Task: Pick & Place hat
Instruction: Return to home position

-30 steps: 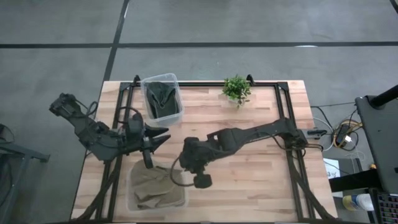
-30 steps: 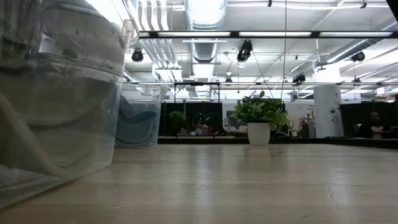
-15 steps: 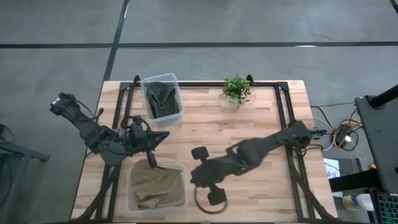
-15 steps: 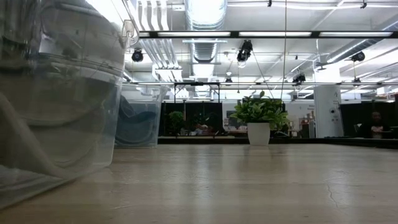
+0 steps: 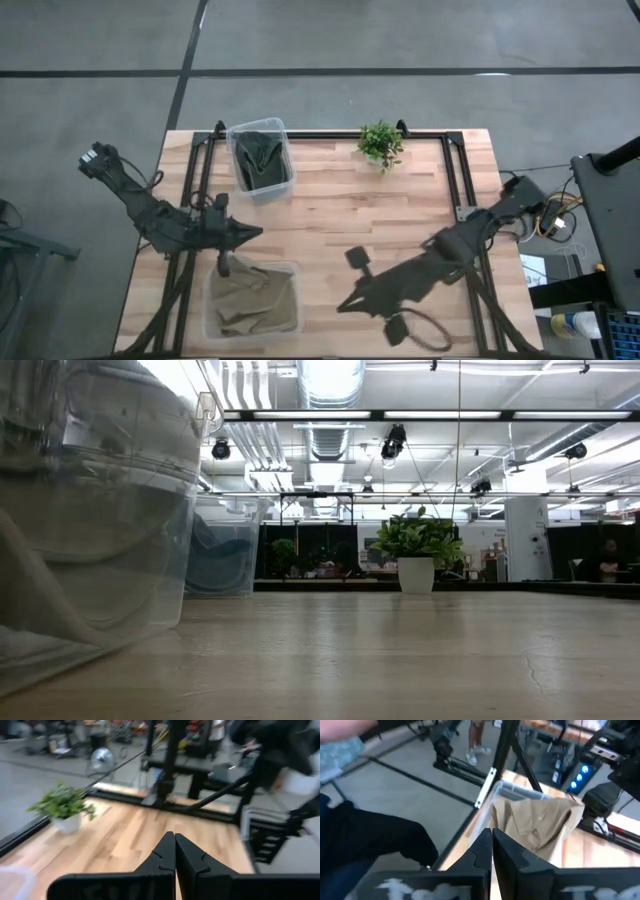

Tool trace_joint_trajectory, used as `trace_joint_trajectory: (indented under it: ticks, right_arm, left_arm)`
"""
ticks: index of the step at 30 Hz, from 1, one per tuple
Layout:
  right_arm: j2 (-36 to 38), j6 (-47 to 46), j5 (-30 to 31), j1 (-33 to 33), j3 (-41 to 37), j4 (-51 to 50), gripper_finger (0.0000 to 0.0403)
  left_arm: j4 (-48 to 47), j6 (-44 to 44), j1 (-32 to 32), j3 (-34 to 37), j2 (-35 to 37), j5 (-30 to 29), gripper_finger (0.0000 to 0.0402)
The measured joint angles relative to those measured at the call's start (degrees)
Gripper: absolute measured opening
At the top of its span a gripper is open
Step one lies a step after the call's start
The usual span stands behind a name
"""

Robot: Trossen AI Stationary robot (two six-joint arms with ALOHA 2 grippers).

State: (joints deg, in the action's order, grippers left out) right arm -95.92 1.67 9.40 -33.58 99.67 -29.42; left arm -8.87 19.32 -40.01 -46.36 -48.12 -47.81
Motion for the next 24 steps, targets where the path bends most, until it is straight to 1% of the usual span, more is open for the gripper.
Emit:
trace_joint_trajectory:
  ticks: [5,8,10,16,19,21,23,24]
  right_arm:
    - [9.76,-1.98,0.41,-1.13,-15.84,10.34,0.0008]
    - [15.53,-3.54,2.73,-1.73,-24.74,15.65,0.0008]
    - [19.48,-3.85,2.86,-1.83,-30.15,19.31,0.0008]
    - [29.45,-4.59,2.84,-2.56,-44.37,29.53,0.0008]
    - [34.24,-4.57,4.7,-2.61,-49.32,31.65,0.0008]
    - [37.43,-6.27,6.68,-2.54,-51.92,31.27,0.0008]
    - [40.55,-9.44,8.06,-2.54,-54.46,31.34,0.0008]
    - [42.13,-10.5,8.27,-2.54,-55.72,31.27,0.0008]
  left_arm:
    - [9.08,-6.03,0.0,7.32,7.31,5.7,0.0]
    - [12.65,-10.7,-0.02,10.55,11.73,5.89,0.0]
    - [14.73,-13.56,0.0,12.17,14.52,5.37,0.0]
    - [14.88,-15.18,0.02,16.42,22.47,5.33,0.0]
    - [14.24,-16.63,0.02,18.45,26.04,5.33,0.0]
    - [13.33,-21.63,0.02,19.43,28.59,4.41,0.0]
    - [13.08,-27.19,0.0,20.13,31.24,0.42,0.0]
    - [13.59,-26.73,0.03,20.55,32.58,-2.34,0.0]
